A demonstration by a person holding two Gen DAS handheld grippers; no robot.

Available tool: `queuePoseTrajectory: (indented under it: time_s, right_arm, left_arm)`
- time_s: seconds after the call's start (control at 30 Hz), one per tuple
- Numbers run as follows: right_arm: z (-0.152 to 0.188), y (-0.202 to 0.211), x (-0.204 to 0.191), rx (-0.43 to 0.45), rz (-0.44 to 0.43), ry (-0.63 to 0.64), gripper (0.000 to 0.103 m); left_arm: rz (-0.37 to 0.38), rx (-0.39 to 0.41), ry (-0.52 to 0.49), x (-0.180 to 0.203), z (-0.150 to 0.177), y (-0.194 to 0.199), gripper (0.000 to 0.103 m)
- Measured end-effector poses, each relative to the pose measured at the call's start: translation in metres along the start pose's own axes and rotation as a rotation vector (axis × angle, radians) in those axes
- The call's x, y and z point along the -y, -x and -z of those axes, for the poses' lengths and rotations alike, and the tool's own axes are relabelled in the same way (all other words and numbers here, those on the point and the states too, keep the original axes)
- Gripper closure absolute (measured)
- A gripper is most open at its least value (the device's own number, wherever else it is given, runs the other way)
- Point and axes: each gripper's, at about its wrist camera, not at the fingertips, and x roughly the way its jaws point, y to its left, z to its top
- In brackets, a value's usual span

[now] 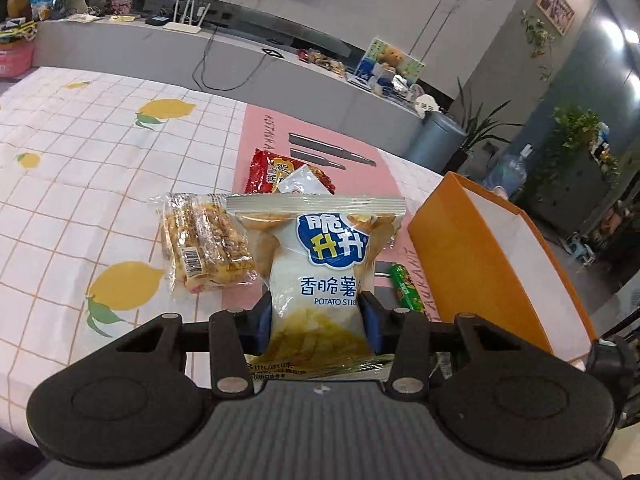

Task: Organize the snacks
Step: 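Lift the potato-stick bag with the left tool while the right tool carries the chocolate packet over the box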

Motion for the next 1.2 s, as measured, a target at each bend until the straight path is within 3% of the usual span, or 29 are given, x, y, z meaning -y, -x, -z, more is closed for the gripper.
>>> queuePoseTrajectory:
  time_s: [0.33,0.53,0.57,0.83,1.03,1.2]
  right_arm:
    - [-0.005,-0.015,-0.005,0.112,0.044,0.049,0.062]
    - [-0.004,-0.016,-0.011,0.18,0.078,0.114,0.069]
    - [-0.004,-0.015,-0.011,0.193,0.078,0.119,0.077]
    - [-0.005,-0.01,-0.016,0.221,0.081,0.135,0.078]
    - [-0.012,0.01,-0.015,0.279,0.061,0.1,0.078]
    - [-0.026,0.054,-0.006,0.379,0.007,0.048,0.078]
  left_arm:
    - [0.006,-0.017,0.034,-0.016,0.004,0.0,0.053]
    - [-0.003,-0.024,0.039,-0.017,0.007,-0.001,0.053]
    - [-0.003,-0.026,0.039,-0.017,0.007,0.0,0.053]
    - [0.008,-0.003,0.034,-0.017,0.006,0.004,0.053]
    - [0.019,0.016,0.02,-0.014,0.007,0.009,0.053]
    - [0.04,0.033,0.015,-0.008,0.005,0.016,0.053]
